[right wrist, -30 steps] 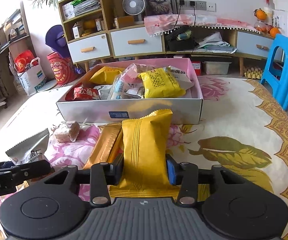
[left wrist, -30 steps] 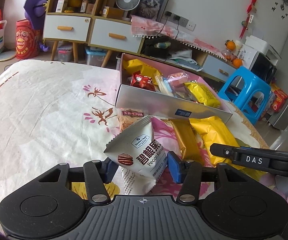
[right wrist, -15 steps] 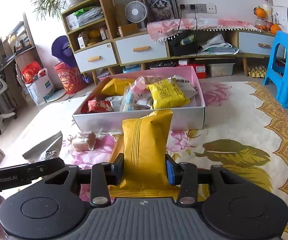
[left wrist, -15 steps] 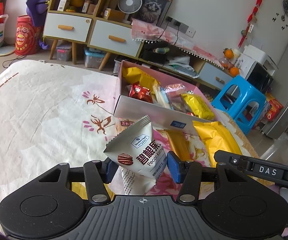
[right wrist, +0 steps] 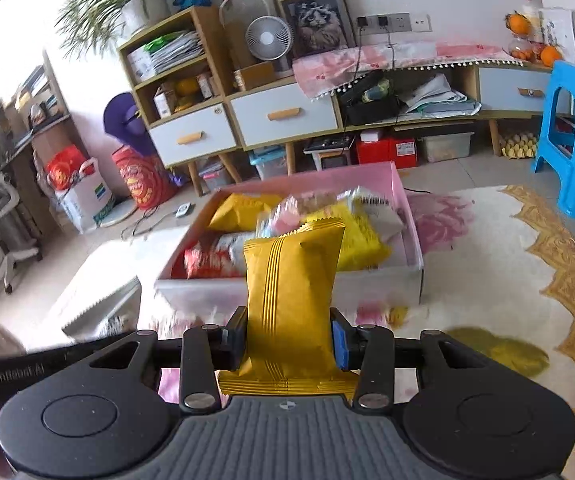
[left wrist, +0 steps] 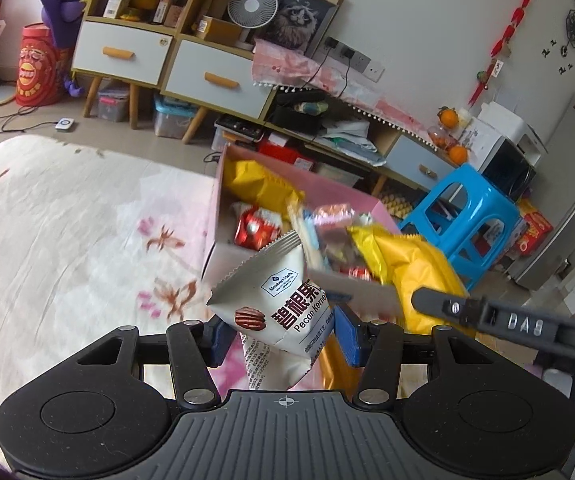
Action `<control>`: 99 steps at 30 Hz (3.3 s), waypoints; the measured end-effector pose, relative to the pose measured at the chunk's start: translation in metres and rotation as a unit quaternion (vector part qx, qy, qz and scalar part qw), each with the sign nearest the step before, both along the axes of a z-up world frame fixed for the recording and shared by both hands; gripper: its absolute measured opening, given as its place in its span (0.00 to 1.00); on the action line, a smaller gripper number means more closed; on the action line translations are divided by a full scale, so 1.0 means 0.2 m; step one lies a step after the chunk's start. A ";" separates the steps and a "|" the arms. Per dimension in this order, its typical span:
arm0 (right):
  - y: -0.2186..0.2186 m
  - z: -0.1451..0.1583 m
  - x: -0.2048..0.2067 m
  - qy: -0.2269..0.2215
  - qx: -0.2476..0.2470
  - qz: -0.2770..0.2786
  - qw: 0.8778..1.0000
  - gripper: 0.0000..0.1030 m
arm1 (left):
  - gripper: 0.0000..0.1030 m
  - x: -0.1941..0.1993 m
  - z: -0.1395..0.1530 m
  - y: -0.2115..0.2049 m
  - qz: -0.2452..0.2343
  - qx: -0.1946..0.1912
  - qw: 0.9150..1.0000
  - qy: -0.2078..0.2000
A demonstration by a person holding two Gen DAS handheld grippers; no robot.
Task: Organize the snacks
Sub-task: 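Lift both held packs and carry them over the pink box, then lower both packs into the box and open both grippers, then move both grippers back toward the brown cake pack and gold bar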
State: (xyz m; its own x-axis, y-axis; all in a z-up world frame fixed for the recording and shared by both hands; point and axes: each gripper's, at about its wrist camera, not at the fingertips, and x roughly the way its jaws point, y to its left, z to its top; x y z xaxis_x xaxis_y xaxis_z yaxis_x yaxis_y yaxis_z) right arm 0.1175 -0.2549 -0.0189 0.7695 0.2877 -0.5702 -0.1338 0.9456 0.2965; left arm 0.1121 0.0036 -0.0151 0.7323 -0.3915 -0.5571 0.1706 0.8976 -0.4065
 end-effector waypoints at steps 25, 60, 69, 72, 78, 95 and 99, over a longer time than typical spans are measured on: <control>0.22 0.08 0.73 0.083 0.002 -0.053 0.995 0.32 | 0.52 0.55 -0.07 -0.02 -0.025 -0.037 0.999 -0.026; 0.11 0.24 0.24 0.020 -0.048 -0.006 0.999 0.82 | 0.92 0.15 0.09 0.20 -0.015 0.058 0.997 -0.042; 0.06 0.14 0.03 0.015 -0.043 -0.001 0.999 0.86 | 0.96 -0.03 0.06 0.25 -0.023 0.104 0.994 -0.040; 0.04 0.09 -0.04 0.017 -0.045 0.002 0.999 0.87 | 0.96 -0.07 0.03 0.25 -0.025 0.114 0.993 -0.032; 0.02 0.01 -0.13 0.020 -0.059 0.008 0.998 0.87 | 0.96 -0.12 -0.02 0.23 -0.022 0.140 0.990 -0.014; 0.15 -0.25 -0.31 0.011 -0.102 0.009 0.995 0.90 | 0.96 -0.18 -0.16 0.22 0.015 0.175 0.983 0.050; 0.20 -0.30 -0.31 0.015 -0.123 0.027 0.992 0.90 | 0.96 -0.18 -0.20 0.20 0.015 0.184 0.981 0.058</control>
State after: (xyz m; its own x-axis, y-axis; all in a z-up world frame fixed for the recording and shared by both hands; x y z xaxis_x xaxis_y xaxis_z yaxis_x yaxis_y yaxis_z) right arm 0.0564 -0.2155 -0.0783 0.7387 0.1762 -0.6506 -0.1800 0.9817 0.0615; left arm 0.0762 0.0445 -0.0543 0.6633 -0.1287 -0.7372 0.1143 0.9910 -0.0702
